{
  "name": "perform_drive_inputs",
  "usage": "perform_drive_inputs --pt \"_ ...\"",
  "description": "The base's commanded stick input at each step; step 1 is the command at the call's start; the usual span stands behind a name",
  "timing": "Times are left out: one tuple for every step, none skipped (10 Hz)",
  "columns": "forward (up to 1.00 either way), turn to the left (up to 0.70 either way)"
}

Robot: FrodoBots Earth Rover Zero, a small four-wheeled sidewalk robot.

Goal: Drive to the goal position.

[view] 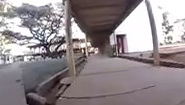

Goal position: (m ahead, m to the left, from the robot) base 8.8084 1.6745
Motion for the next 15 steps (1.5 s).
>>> perform_drive_inputs --pt "0.7 0.0" --pt "0.7 0.0" --pt "0.7 0.0" --pt "0.7 0.0" --pt "0.7 0.0" --pt "0.7 0.0" --pt "0.7 0.0" --pt "0.7 0.0" --pt "0.7 0.0" --pt "0.7 0.0" --pt "0.7 0.0" --pt "0.7 -0.07" --pt "0.7 -0.22" --pt "0.7 -0.35" --pt "0.7 -0.34"
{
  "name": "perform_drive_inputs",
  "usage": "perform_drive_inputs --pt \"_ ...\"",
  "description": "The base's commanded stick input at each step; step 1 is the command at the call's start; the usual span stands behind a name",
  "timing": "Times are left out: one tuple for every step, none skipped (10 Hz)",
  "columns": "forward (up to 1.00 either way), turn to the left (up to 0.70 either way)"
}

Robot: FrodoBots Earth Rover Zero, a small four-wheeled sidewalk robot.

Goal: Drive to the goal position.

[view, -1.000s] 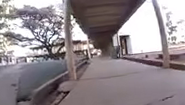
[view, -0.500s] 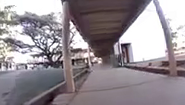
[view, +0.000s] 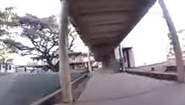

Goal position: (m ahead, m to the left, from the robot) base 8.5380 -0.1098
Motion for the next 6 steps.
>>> perform_drive_inputs --pt "0.7 0.0" --pt "0.7 0.0" --pt "0.7 0.0" --pt "0.7 0.0" --pt "0.7 0.0" --pt "0.7 0.0"
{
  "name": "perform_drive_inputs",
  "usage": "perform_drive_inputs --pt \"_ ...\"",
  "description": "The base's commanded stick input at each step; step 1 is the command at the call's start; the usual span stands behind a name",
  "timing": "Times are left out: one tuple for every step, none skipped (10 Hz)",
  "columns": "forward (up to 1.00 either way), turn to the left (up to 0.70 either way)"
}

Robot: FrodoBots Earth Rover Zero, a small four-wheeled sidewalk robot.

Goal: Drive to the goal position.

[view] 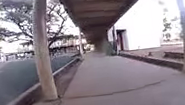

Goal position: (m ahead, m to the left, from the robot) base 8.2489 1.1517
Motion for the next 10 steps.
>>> perform_drive_inputs --pt "0.7 0.0" --pt "0.7 0.0" --pt "0.7 0.0" --pt "0.7 0.0" --pt "0.7 0.0" --pt "0.7 0.0" --pt "0.7 0.0" --pt "0.7 0.0" --pt "0.7 0.0" --pt "0.7 0.0"
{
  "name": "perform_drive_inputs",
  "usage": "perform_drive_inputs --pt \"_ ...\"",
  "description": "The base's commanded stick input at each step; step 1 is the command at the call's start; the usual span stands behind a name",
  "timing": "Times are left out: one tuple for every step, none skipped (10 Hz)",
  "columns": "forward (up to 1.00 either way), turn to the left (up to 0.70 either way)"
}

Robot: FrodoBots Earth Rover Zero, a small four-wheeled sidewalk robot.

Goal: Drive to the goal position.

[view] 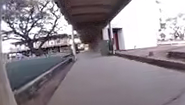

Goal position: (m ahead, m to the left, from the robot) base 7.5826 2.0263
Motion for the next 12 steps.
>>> perform_drive_inputs --pt "0.7 0.0" --pt "0.7 0.0" --pt "0.7 0.0" --pt "0.7 0.0" --pt "0.7 0.11" --pt "0.7 0.27" --pt "0.7 0.35" --pt "0.7 0.35" --pt "0.7 0.0" --pt "0.7 0.0" --pt "0.7 0.0" --pt "0.7 0.0"
